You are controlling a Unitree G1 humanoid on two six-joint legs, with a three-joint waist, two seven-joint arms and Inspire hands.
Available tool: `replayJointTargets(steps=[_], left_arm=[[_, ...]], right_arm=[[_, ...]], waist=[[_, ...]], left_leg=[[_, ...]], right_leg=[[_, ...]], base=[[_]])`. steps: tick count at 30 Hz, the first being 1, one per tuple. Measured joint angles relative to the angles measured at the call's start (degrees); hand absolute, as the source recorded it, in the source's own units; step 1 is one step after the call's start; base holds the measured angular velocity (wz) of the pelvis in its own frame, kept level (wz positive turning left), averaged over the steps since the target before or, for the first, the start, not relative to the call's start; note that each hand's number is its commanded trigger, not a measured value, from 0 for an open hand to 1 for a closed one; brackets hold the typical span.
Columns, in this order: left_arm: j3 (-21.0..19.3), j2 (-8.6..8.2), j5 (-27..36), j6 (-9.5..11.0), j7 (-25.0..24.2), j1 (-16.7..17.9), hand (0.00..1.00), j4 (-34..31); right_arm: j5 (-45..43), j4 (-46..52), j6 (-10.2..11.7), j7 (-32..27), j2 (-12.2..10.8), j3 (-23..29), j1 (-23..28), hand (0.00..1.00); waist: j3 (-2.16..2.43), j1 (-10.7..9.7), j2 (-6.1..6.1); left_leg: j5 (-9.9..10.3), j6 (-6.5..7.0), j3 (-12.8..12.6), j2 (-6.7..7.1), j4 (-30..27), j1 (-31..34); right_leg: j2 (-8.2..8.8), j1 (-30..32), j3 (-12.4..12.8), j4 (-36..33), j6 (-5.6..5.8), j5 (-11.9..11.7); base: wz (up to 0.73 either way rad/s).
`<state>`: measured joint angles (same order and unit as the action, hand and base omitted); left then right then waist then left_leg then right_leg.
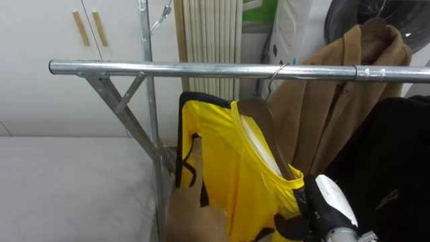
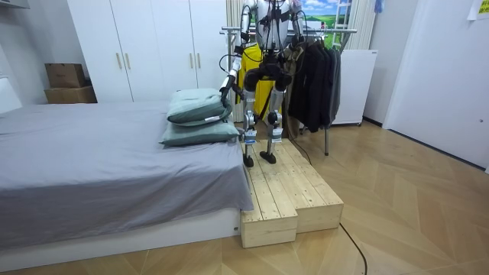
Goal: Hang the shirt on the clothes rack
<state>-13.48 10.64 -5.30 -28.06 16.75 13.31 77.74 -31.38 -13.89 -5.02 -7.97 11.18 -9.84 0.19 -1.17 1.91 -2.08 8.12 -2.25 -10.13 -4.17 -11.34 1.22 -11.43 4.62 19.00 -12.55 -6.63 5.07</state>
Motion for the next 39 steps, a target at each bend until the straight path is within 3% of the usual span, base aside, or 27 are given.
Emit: replayJointTargets(steps=[30,34,39], left_arm=[[0.12,0.0,0.0,0.0,0.0,-0.01,0.0,0.0],[0.16,0.0,0.02,0.0,0.01,0.0,0.0,0.0],[0.31,-0.13,0.02,0.0,0.01,0.0,0.0,0.0]], right_arm=[[0.1,0.01,-0.03,0.56,-0.05,-0.01,0.01,0.0],[4.95,-0.04,-0.04,0.37,-0.3,-0.01,0.05,0.0],[18.48,-1.13,-0.04,-1.11,-0.46,-0.05,0.01,0.0]], waist=[[-0.03,-0.01,0.05],[-0.12,-0.02,0.28],[-0.19,-0.02,0.76]], left_leg=[[0.0,0.0,0.02,0.01,0.07,0.02],[0.04,0.0,-0.05,-0.05,0.07,0.02],[0.07,-0.04,-0.15,-0.1,0.08,-0.04]], right_leg=[[-0.01,0.11,0.01,-0.09,-0.08,0.14],[0.0,0.09,-0.1,-0.05,-0.05,0.14],[-0.01,0.0,-0.27,-0.09,-0.06,0.14]], base=[[0.0],[0.0],[0.01]])
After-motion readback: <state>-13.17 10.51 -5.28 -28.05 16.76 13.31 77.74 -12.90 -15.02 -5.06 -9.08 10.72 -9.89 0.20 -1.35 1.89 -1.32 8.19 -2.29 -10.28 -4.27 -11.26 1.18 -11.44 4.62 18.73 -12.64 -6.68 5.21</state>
